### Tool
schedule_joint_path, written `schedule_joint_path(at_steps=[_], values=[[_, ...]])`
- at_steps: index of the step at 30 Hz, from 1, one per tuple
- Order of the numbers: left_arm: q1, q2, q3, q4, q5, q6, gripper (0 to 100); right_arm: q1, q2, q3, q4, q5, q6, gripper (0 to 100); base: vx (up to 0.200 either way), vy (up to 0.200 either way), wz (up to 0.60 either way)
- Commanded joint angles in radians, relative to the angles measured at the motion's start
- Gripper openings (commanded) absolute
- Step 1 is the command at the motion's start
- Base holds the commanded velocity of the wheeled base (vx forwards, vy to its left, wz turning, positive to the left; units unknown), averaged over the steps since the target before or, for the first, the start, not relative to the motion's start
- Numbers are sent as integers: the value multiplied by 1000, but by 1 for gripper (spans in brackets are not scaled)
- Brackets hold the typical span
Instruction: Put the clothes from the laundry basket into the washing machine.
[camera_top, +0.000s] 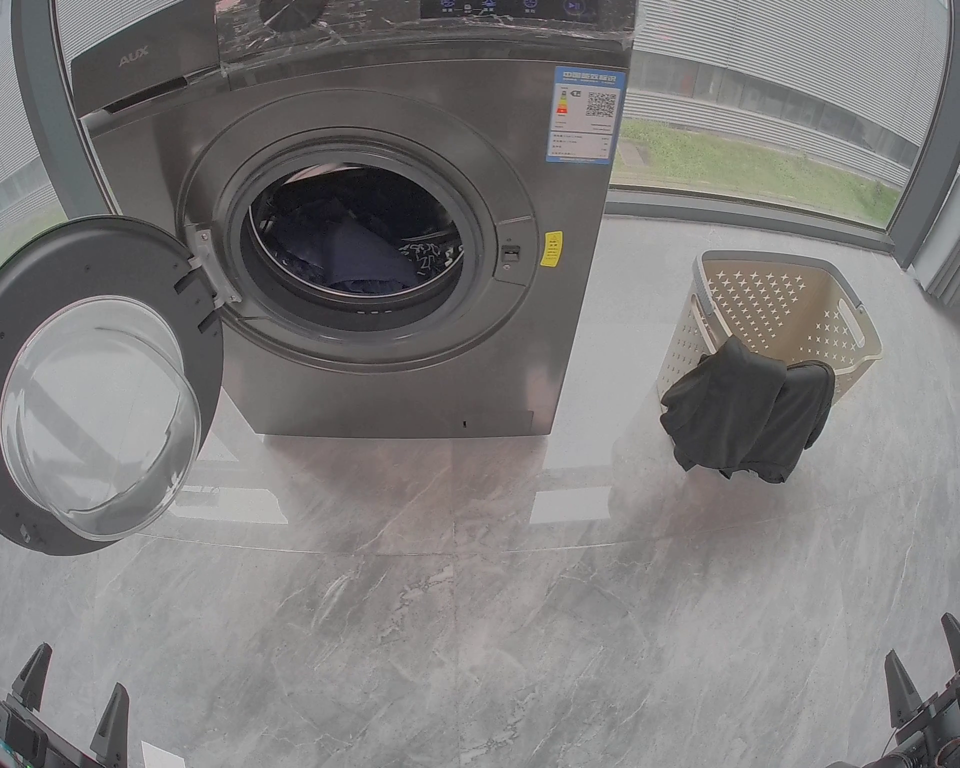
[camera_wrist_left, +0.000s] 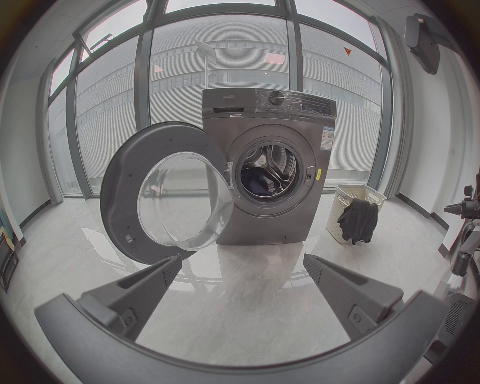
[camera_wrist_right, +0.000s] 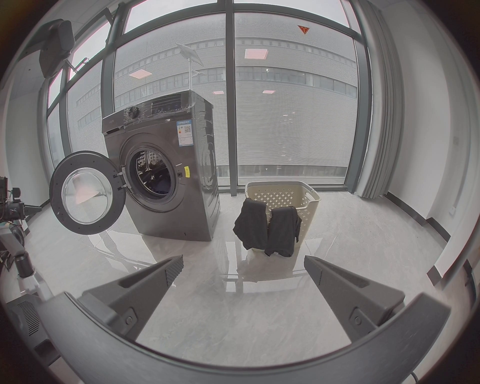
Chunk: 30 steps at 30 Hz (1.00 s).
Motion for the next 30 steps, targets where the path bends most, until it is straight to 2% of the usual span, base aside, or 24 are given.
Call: schedule_joint_path(at_steps=[1,15,21,23,30], values=[[0,-11,18,0,2,0,100,0,-13,17,-2,1,0,100,0,0,0],[0,-10,18,0,17,-6,100,0,-13,17,0,1,0,100,0,0,0],[0,-11,18,0,17,-8,100,0,-13,17,0,1,0,100,0,-200,0],[2,-11,18,0,15,3,100,0,-13,17,0,1,0,100,0,-200,0],[0,-11,18,0,23,-6,100,0,-13,17,0,1,0,100,0,-200,0]])
